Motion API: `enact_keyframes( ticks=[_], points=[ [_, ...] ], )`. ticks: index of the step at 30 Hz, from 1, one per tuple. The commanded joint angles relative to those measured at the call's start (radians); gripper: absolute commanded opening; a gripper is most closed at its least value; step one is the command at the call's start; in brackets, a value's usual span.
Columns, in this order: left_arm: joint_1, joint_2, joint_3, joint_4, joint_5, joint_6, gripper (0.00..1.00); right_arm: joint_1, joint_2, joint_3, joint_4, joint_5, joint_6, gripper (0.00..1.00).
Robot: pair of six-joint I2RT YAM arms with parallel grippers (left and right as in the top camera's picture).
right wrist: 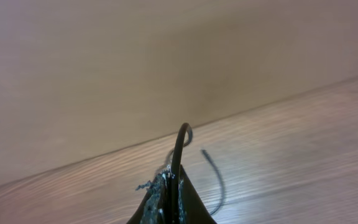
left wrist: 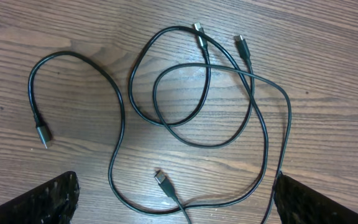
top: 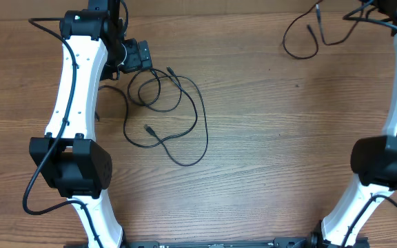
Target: Untangle cables
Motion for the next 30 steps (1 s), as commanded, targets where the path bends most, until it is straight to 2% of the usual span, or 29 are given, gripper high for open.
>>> enact_keyframes(
  ticks=[1,11,20,22,24,25,26,30],
  points=[
    [-0.006,-0.013,0.018,0.002,0.01,-0.014,1.0,-0.071,0.053,0.021,0.036,0.031,-0.004,0.04],
    [-0.006,-0.013,0.018,0.002,0.01,-0.014,1.0,-0.282,0.185,0.018,0.171,0.031,0.001,0.04],
    [-0.006,-0.013,0.018,0.002,0.01,-0.014,0.99,-0.415,0.206,-0.004,0.293,0.031,0.022,0.04],
    [-0.006,-0.013,0.018,0.002,0.01,-0.014,1.0,-0.435,0.21,-0.004,0.29,0.031,0.022,0.22],
    [-0.006,-0.013,0.018,0.002,0.01,-0.014,1.0,-0.446,0.213,-0.004,0.287,0.031,0.022,0.58],
    [-0.006,-0.013,0.018,0.002,0.01,-0.014,1.0,-0.45,0.214,-0.004,0.286,0.031,0.022,0.88],
    [-0.006,-0.013,0.018,0.002,0.01,-0.014,1.0,-0.451,0.214,-0.004,0.283,0.031,0.022,1.0],
    [-0.006,-0.013,0.018,0.002,0.01,-0.014,1.0,-0.452,0.214,-0.004,0.23,0.031,0.021,1.0]
  ],
)
